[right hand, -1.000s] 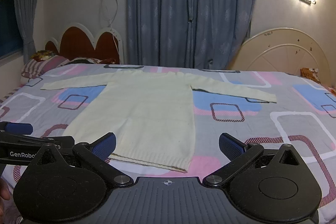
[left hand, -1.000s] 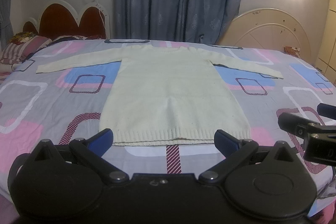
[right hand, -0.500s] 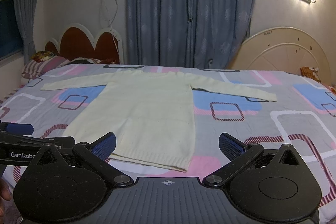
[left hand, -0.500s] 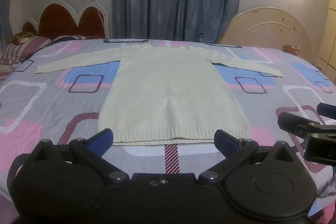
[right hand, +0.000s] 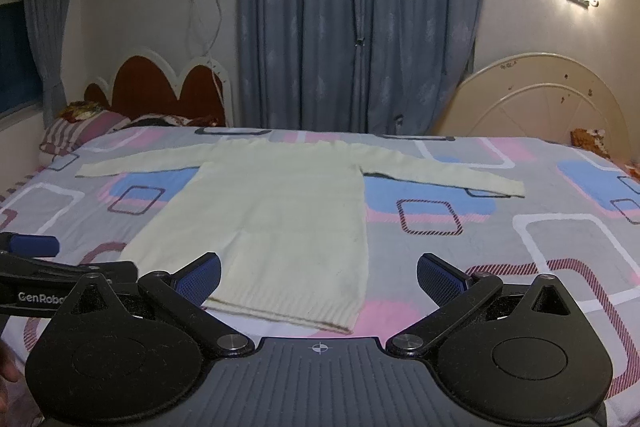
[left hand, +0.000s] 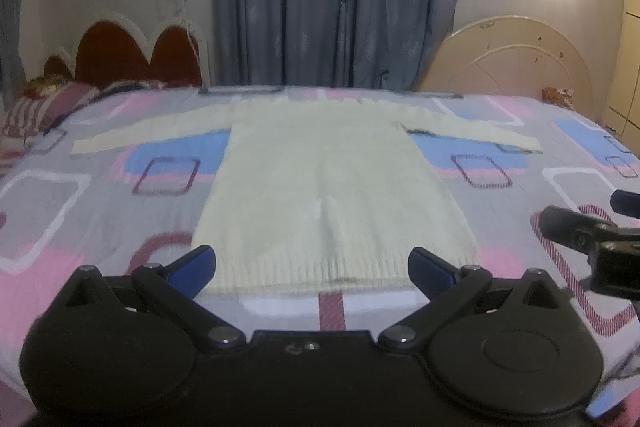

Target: Fold small clothes

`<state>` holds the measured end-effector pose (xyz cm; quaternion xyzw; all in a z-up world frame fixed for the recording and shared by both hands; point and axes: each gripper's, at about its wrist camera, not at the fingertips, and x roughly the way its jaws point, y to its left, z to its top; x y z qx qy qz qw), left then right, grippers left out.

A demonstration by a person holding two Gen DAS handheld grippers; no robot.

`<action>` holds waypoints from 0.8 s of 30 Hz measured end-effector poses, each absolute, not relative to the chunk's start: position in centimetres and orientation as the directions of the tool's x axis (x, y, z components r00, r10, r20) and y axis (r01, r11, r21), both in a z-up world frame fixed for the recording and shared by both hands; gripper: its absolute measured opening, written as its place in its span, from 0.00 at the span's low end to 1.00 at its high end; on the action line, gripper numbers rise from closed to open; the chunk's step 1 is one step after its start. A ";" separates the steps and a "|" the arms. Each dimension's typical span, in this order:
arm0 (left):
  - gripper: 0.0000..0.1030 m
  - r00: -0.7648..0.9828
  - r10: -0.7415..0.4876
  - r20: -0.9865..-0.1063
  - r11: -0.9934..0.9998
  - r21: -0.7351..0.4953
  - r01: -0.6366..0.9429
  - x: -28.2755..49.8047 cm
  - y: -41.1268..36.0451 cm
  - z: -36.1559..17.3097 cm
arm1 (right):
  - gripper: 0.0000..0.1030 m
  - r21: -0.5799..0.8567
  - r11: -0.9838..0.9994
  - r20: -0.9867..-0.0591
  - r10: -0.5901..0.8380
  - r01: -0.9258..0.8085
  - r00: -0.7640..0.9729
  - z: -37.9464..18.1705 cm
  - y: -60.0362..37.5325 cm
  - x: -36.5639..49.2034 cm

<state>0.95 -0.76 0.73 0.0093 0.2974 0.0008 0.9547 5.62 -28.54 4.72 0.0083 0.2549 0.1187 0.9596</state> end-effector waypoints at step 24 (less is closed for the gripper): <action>0.96 0.865 -0.030 -0.501 0.996 0.052 0.065 17.6 -5.6 1.0 | 0.80 0.217 0.976 -0.409 0.125 -0.037 0.904 5.5 -38.4 23.2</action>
